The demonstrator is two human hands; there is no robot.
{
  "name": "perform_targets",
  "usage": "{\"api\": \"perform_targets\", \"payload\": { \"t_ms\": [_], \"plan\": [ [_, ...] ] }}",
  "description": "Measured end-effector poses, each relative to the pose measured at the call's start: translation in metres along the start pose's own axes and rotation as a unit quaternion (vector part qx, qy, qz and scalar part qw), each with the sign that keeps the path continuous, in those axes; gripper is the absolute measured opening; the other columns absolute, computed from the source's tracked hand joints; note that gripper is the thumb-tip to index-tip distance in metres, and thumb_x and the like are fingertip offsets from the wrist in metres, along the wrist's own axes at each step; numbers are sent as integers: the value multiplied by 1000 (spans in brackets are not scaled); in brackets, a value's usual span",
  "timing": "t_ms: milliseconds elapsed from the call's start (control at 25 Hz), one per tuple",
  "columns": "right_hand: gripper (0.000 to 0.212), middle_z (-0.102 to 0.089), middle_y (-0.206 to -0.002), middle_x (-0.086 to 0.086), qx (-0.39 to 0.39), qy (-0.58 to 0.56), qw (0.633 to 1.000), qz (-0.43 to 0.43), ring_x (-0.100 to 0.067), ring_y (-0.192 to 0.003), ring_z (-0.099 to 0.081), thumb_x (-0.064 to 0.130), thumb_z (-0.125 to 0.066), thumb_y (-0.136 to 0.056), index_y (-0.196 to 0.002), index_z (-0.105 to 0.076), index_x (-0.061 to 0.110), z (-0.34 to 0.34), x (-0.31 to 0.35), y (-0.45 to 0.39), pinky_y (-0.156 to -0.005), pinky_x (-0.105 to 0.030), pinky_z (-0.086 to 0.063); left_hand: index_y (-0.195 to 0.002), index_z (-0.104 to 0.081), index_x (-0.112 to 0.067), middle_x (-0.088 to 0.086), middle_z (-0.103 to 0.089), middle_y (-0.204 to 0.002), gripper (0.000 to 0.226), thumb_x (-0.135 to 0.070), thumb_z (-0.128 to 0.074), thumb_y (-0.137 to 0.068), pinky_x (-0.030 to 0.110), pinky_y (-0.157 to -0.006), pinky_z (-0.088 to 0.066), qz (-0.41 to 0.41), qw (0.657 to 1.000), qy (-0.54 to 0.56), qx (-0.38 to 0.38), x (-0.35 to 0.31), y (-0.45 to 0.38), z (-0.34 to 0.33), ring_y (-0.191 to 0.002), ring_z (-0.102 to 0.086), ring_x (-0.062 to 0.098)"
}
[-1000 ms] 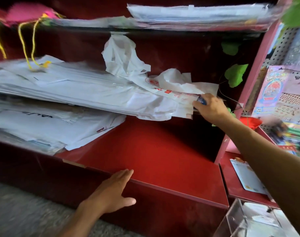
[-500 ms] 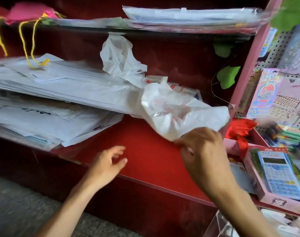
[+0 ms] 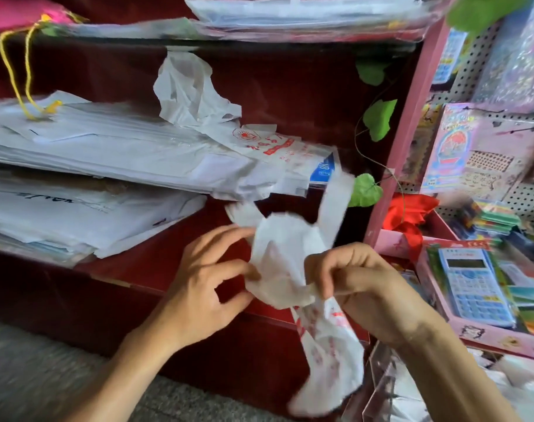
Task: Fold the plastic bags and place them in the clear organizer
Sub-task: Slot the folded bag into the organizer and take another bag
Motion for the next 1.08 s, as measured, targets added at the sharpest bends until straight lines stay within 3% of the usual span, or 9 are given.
{"api": "perform_targets", "payload": {
  "t_ms": [160,280,440,600,640,720,840,960,1080],
  "plan": [
    [13,-49,-64,-5,-84,-135,987,-9,-18,-58,-48,15,-70,-45,-55,-63,10,30,-4,3,-57,-25,-42,-73,-63,-16,-5,-68,-91,17,-32,-61,-77,39,-81,-46,98,985,135,-44,9,0,5,-94,-60,11],
    [7,-49,-69,-7,-227,-110,964,-87,-21,-60,-48,11,-62,-53,-59,-63,12,58,-22,3,-61,-30,-41,-82,-54,-22,9,-53,-65,23,-37,-65,-69,36,-55,-32,247,904,349,-2,16,-2,4,-60,-42,19],
    [27,-58,-63,-14,-372,106,911,-145,-24,-55,-50,-1,-53,-80,-65,-73,9,95,-56,13,-57,-28,-41,-94,-53,-35,-6,-66,-81,39,-33,-64,-57,39,-64,-51,235,944,84,215,29,11,-11,-69,-58,11],
    [22,-58,-50,1,-343,359,852,-163,-11,-39,-49,-1,-62,-85,-71,-73,12,111,-62,20,-41,-19,-37,-71,-61,-11,-7,-52,-58,38,-42,-63,-49,29,-53,-36,372,904,193,80,39,9,-9,-55,-45,11],
    [9,-65,-59,2,-314,424,833,-166,-10,-48,-58,6,-67,-83,-82,-73,13,110,-62,16,-47,-18,-42,-63,-58,-8,-4,-46,-57,37,-41,-65,-49,28,-53,-31,404,885,224,51,38,8,-9,-55,-41,12],
    [49,-70,-98,1,-194,549,796,-166,-10,-89,-65,39,-73,-72,-116,-66,17,95,-63,4,-78,-23,-49,-54,-58,-14,-5,-41,-56,27,-39,-69,-53,30,-56,-28,452,855,253,30,37,7,-11,-55,-39,11],
    [66,-58,-130,6,-49,489,865,-105,-6,-119,-54,42,-79,-78,-136,-53,22,60,-76,-22,-103,-27,-42,-58,-70,-25,-11,-55,-57,8,-33,-71,-59,30,-66,-37,511,798,317,31,29,8,-19,-63,-53,9],
    [12,-66,-80,-9,-42,279,955,-91,-19,-72,-61,19,-68,-94,-86,-66,10,35,-89,-44,-64,-38,-48,-84,-74,-8,3,-72,-80,41,-33,-75,-51,38,-77,-45,526,757,386,51,37,12,-27,-81,-67,27],
    [49,-56,-63,-16,-134,167,958,-193,-25,-53,-52,33,-57,-100,-65,-60,-2,55,-109,-50,-54,-35,-39,-111,-72,-19,6,-75,-107,58,-29,-86,-55,44,-96,-51,505,743,411,157,59,28,-24,-103,-70,26]
  ]
}}
Point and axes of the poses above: each hand's wrist, its own y-axis away from the middle knuckle, its own z-axis out of the back of the hand, x = y × z, the point moved 3 cm from there along -y, towards the middle knuckle
